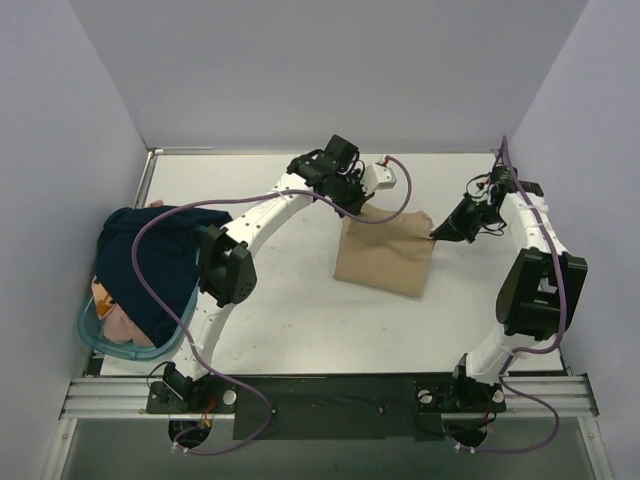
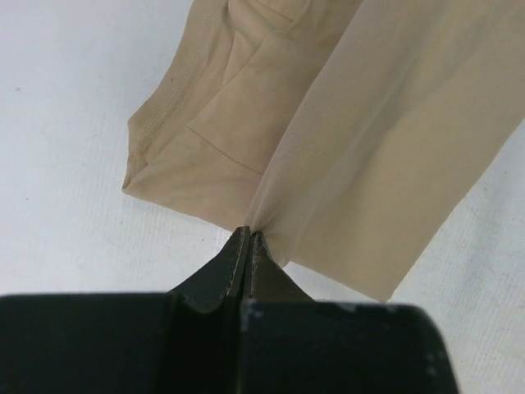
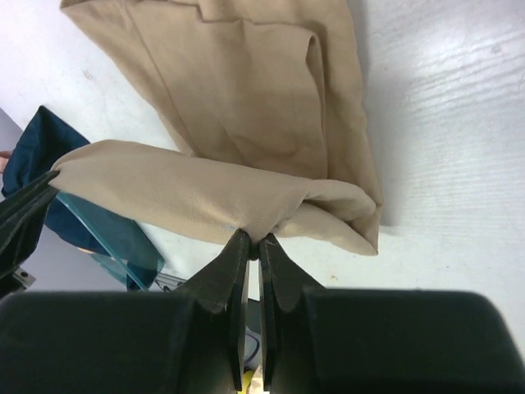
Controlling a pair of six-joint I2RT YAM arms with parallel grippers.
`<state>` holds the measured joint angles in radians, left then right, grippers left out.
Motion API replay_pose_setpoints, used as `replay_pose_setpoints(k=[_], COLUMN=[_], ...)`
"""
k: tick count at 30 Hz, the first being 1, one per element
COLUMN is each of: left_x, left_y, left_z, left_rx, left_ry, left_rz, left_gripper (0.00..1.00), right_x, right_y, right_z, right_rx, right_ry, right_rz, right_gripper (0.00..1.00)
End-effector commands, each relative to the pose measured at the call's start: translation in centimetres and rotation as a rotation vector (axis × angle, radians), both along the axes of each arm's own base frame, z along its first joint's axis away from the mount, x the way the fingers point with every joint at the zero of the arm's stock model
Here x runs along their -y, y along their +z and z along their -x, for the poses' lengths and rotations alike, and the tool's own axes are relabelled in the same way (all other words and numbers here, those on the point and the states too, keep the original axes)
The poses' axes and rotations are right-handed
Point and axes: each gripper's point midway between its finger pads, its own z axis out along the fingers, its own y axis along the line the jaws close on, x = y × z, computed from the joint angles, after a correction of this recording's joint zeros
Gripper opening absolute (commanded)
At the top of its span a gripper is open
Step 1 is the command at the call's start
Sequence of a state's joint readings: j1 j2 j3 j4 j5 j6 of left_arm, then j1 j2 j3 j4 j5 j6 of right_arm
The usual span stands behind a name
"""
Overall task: Fold and stack the t-shirts
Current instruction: Fold the long partially folded tshirt into a neat square
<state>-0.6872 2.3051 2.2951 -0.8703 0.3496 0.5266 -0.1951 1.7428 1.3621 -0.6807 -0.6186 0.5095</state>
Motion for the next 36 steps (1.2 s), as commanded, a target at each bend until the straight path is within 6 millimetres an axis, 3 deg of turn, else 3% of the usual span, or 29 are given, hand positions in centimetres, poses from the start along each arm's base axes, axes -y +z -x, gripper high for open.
replay_pose_setpoints(k=[1, 4, 9, 16, 19, 20, 21, 24, 31, 34, 36], left_x=[-1.3, -2.4, -5.0, -8.3, -10.0, -10.5, -10.7, -11.5, -13.1, -13.5, -13.5], left_y=[8.2, 9.7, 9.5, 12.7, 12.0, 10.7, 11.1, 10.2, 11.8, 12.6, 12.6], left_z=[0.9, 3.3, 8.4, 14.7, 18.0, 18.7, 19.6, 21.7, 26.2, 27.7, 27.5], left_rx=[0.071, 0.027, -0.102, -0.165, -0.215, -0.247, -0.237, -0.268, -0.315, -0.351, -0.351], left_ry=[-0.006, -0.039, -0.065, -0.106, -0.141, -0.145, -0.156, -0.173, -0.265, -0.291, -0.286], left_rz=[0.090, 0.079, 0.019, 0.007, -0.033, -0.056, -0.051, -0.072, -0.077, -0.061, -0.057], left_gripper=[0.00, 0.00, 0.00, 0.00, 0.00, 0.00, 0.00, 0.00, 0.00, 0.00, 0.00], right_x=[-1.0, -2.2, -4.3, -7.5, -8.9, -9.1, -9.4, -10.0, -11.4, -11.8, -11.9], right_y=[4.0, 5.4, 6.0, 7.6, 7.6, 7.1, 7.4, 7.1, 8.2, 9.4, 10.0], right_z=[2.3, 4.4, 7.8, 13.2, 16.0, 16.7, 17.5, 19.6, 23.6, 24.2, 23.8], right_rx=[0.065, 0.091, 0.079, 0.093, 0.084, 0.056, 0.074, 0.050, 0.039, 0.042, 0.051], right_ry=[0.011, 0.042, 0.083, 0.171, 0.205, 0.193, 0.203, 0.184, 0.155, 0.157, 0.160], right_rz=[-0.014, -0.019, -0.051, -0.072, -0.080, -0.089, -0.090, -0.106, -0.161, -0.187, -0.187], right_gripper=[0.00, 0.00, 0.00, 0.00, 0.00, 0.00, 0.00, 0.00, 0.00, 0.00, 0.00])
